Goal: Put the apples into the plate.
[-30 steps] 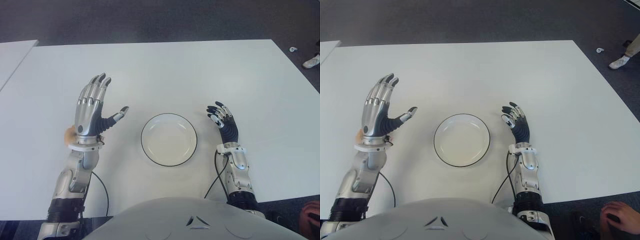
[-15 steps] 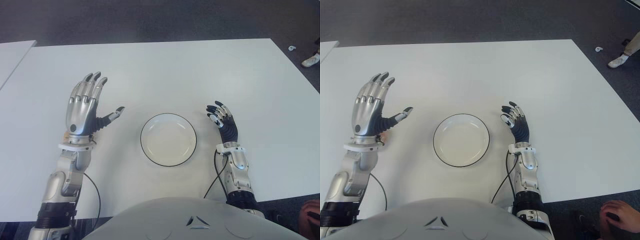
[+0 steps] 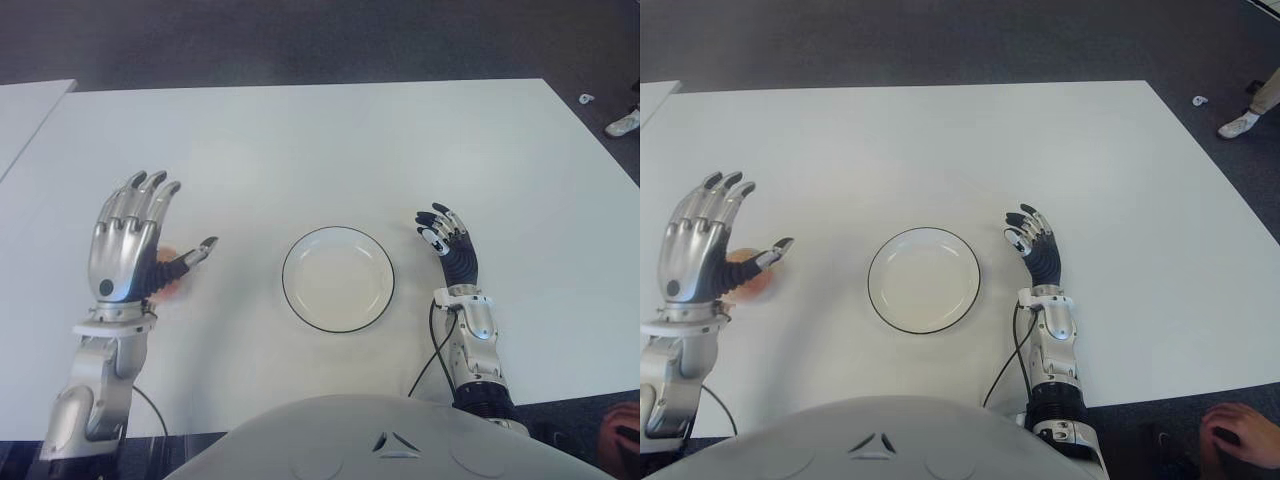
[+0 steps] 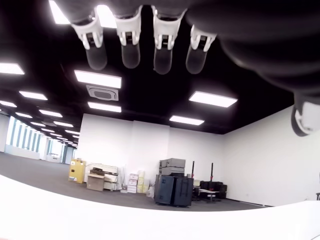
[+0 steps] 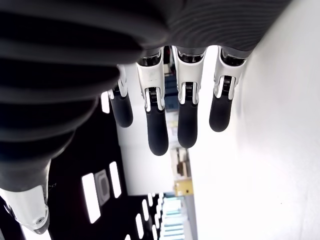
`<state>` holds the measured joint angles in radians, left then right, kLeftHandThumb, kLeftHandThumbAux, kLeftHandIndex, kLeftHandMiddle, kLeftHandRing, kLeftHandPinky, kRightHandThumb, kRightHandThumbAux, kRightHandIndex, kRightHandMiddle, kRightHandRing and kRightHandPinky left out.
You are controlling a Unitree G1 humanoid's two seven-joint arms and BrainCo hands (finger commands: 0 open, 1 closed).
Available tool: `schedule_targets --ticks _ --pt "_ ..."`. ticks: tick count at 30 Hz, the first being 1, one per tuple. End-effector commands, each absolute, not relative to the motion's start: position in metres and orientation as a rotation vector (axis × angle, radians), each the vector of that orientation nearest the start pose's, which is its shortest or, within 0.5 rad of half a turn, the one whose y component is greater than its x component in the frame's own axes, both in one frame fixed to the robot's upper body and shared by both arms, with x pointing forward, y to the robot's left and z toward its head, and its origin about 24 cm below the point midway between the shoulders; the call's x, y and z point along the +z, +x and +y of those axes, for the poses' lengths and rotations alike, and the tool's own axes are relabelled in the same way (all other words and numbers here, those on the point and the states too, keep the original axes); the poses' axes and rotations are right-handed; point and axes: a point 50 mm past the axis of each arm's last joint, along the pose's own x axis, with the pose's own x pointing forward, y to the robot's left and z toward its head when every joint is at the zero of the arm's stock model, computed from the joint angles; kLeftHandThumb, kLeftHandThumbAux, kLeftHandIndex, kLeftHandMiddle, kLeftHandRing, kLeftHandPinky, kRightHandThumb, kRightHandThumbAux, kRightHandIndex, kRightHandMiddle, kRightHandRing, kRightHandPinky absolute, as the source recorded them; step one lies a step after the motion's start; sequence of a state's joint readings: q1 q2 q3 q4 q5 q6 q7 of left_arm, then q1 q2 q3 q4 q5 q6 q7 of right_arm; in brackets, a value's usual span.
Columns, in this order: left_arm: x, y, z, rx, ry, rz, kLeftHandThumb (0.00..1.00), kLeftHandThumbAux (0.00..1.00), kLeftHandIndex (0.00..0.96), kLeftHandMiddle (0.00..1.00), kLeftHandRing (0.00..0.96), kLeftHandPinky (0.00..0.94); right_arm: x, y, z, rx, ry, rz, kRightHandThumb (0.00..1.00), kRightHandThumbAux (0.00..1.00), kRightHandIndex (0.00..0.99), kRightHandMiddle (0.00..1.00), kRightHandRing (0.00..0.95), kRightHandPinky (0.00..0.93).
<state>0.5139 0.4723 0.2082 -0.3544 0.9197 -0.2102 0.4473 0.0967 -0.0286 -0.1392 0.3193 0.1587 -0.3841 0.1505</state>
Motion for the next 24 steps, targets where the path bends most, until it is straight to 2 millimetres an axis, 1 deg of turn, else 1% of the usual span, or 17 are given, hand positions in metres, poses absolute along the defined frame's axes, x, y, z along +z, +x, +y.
schedule_targets --ticks 1,5,15,20,24 --pt "0.087 0.14 0.258 0.274 1.458 -0.25 0.234 0.331 0.167 0.132 0.1 0.11 -0.042 0.196 -0.197 -0.108 0.117 0.158 0.372 0.639 0.192 0.333 0.278 0.276" --pt "0.083 0.132 0.261 0.283 1.47 -0.208 0.237 0.333 0.174 0.15 0.118 0.123 -0.042 0.196 -0.199 -0.108 0.116 0.16 0.372 0.644 0.192 0.33 0.276 0.271" --pt "0.071 0.123 0.266 0.281 1.522 -0.156 0.231 0.337 0.191 0.181 0.156 0.16 -0.04 0.198 -0.202 -0.097 0.108 0.149 0.374 0.632 0.193 0.321 0.268 0.256" --pt "0.068 0.118 0.266 0.276 1.531 -0.144 0.23 0.335 0.184 0.183 0.158 0.146 -0.04 0.198 -0.205 -0.095 0.092 0.154 0.37 0.625 0.192 0.316 0.265 0.258" --pt "0.063 0.109 0.264 0.257 1.522 -0.127 0.232 0.33 0.172 0.182 0.151 0.111 -0.04 0.199 -0.207 -0.097 0.089 0.154 0.354 0.63 0.185 0.313 0.26 0.245"
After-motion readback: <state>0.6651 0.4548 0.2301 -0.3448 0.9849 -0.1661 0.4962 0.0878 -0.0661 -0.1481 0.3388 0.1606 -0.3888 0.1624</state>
